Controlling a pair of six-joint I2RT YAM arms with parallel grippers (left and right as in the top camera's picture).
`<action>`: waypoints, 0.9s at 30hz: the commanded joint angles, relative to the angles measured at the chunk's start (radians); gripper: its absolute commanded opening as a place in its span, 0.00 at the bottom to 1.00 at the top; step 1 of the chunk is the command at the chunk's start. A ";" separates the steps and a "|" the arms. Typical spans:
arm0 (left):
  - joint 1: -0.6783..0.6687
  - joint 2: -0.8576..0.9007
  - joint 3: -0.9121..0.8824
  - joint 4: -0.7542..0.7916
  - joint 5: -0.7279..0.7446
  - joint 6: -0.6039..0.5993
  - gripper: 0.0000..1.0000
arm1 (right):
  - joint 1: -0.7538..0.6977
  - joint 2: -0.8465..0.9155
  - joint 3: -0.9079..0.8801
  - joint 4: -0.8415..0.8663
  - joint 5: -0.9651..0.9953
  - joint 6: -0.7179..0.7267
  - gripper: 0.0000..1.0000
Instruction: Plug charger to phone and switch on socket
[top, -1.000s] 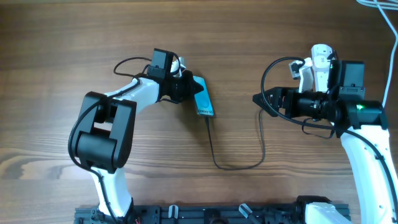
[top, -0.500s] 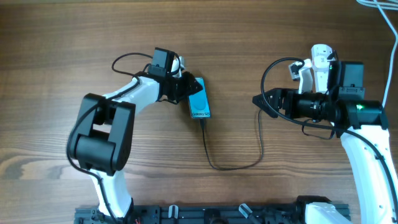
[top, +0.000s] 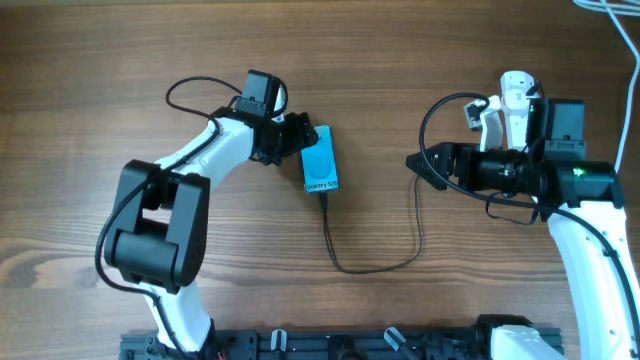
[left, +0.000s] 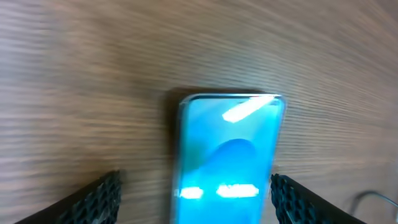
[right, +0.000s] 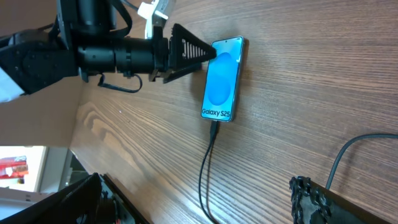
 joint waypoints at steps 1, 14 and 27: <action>0.038 0.072 -0.057 -0.084 -0.175 0.003 0.85 | 0.000 -0.010 0.015 0.002 0.044 -0.016 0.98; 0.134 0.038 -0.057 -0.227 -0.102 -0.048 1.00 | -0.064 -0.007 0.042 0.144 0.320 0.123 1.00; 0.112 -0.304 0.003 -0.252 -0.069 0.087 1.00 | -0.381 0.203 0.138 0.153 0.325 0.140 1.00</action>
